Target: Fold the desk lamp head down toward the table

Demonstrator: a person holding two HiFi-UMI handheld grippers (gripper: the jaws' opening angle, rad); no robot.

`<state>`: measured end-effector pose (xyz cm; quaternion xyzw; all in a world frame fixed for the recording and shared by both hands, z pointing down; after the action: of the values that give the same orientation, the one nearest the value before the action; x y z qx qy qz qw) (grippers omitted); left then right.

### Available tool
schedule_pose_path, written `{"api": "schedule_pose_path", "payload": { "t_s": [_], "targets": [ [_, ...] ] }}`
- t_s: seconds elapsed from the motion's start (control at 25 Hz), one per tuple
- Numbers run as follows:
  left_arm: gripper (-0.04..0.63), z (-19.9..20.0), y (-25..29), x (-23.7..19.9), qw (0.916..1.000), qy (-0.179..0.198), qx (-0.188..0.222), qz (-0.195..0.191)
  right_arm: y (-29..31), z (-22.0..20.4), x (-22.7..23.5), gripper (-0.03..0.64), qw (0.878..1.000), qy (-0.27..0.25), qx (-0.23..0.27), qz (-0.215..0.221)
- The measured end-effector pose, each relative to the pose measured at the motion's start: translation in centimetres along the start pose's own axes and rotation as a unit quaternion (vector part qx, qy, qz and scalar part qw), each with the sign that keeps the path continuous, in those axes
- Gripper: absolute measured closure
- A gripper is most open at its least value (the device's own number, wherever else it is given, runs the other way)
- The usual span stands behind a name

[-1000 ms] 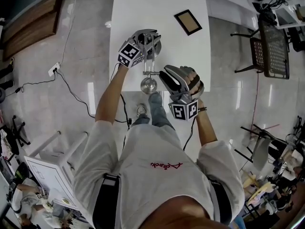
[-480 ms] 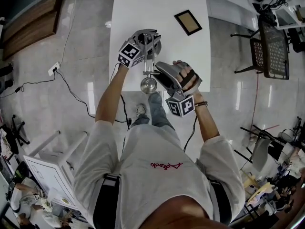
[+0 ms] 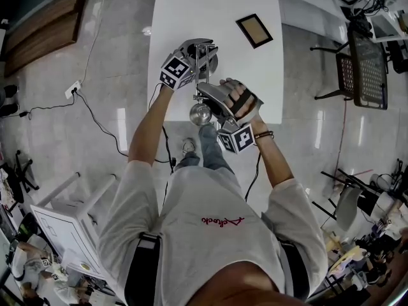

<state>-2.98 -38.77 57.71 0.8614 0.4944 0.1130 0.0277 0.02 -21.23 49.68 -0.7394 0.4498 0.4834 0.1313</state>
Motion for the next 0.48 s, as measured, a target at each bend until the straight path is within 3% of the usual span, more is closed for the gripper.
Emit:
{"api": "schedule_pose_path", "payload": {
  "t_s": [0.48],
  "targets": [
    [0.463, 0.14, 0.02, -0.10, 1.0000, -0.001, 0.003, -0.004, 0.02, 0.01, -0.02, 0.328, 0.999, 0.014, 0.024, -0.018]
  ]
}}
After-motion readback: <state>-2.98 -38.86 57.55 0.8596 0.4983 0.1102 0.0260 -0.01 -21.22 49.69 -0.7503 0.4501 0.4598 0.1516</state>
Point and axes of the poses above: the fingertips, and each gripper's own axes: y forward along the fingers, x to its right, z out of its top, the point moved 6 cm from there along -y, backward along the fingers, and after that the axes turned 13 degrees about y, right-handed, at the moved point
